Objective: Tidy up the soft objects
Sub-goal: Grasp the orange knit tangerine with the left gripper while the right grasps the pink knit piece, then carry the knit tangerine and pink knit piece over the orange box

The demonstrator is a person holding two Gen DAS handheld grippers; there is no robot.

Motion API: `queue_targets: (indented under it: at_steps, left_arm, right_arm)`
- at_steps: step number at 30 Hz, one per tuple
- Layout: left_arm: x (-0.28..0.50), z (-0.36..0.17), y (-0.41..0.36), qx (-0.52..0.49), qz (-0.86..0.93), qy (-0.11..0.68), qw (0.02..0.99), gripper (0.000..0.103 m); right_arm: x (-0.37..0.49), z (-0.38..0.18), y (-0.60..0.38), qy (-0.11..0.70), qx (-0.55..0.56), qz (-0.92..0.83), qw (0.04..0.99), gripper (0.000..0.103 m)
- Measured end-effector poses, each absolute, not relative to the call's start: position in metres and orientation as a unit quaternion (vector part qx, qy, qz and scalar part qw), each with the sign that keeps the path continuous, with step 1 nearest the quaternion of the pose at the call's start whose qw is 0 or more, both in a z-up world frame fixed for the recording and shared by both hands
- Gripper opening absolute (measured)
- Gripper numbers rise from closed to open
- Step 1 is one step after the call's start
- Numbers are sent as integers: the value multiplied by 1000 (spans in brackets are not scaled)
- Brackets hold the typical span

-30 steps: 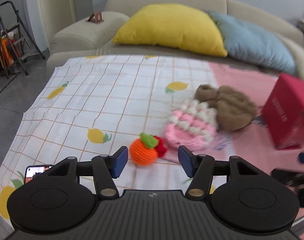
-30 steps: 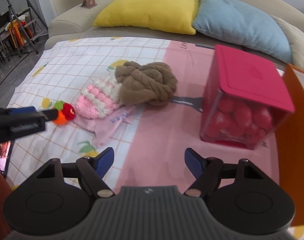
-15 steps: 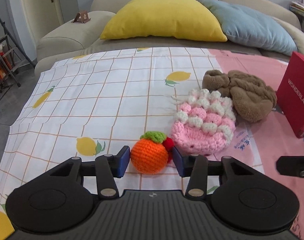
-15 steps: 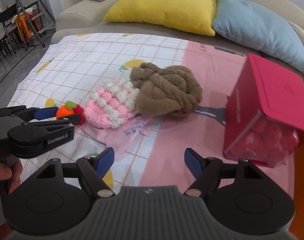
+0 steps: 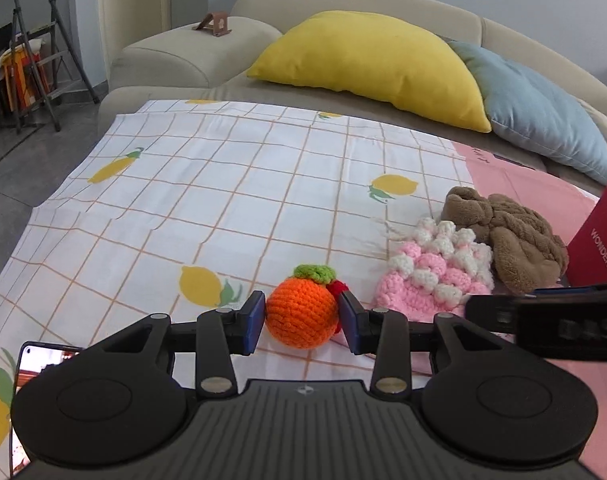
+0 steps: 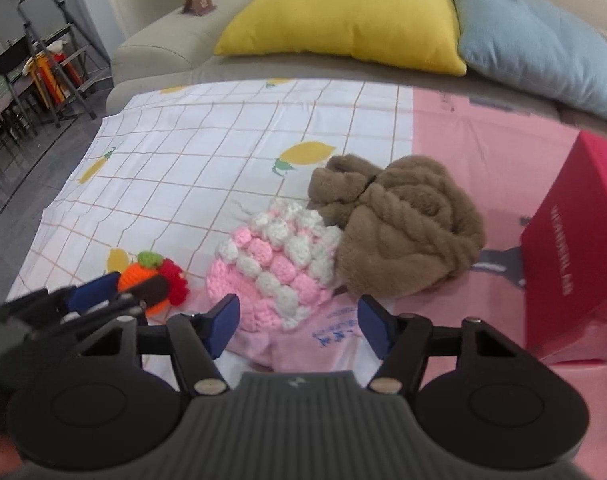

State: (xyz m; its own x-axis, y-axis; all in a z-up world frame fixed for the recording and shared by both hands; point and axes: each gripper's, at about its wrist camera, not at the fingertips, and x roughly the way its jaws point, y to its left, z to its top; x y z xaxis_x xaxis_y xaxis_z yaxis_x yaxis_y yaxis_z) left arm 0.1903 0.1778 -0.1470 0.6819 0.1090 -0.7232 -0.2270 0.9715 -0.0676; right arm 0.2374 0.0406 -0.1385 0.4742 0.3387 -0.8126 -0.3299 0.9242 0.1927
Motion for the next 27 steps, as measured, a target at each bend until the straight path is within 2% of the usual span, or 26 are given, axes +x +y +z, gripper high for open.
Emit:
queue_targets:
  at_steps: [2, 6, 8, 9, 10, 11, 13, 21, 27]
  left_arm:
    - [190, -147, 176, -69, 93, 387, 915, 45]
    - [190, -150, 178, -75, 91, 390, 913, 45]
    - [190, -150, 176, -73, 88, 389, 914, 45]
    - [190, -150, 175, -70, 85, 388, 915, 45]
    - [189, -149, 173, -66, 82, 387, 916, 45]
    - [190, -150, 172, -61, 81, 387, 917, 45]
    - [190, -150, 170, -56, 80, 388, 917, 45]
    - [181, -134, 174, -78, 88, 382, 917, 45]
    - [163, -104, 166, -95, 88, 371, 920, 45]
  right_arm:
    - [242, -142, 47, 480, 11, 189, 857, 56]
    - [256, -154, 51, 507, 39, 163, 846, 54]
    - [261, -160, 54, 517, 38, 158, 840, 43]
    - [262, -162, 55, 520, 34, 161, 838, 41]
    - [261, -162, 56, 517, 32, 169, 839, 32]
    - [260, -161, 57, 512, 24, 177, 840, 27]
    - [256, -155, 58, 500, -1, 192, 844, 21]
    - [234, -110, 40, 452, -26, 242, 858, 18]
    - [206, -88, 12, 450, 3, 273, 850, 19]
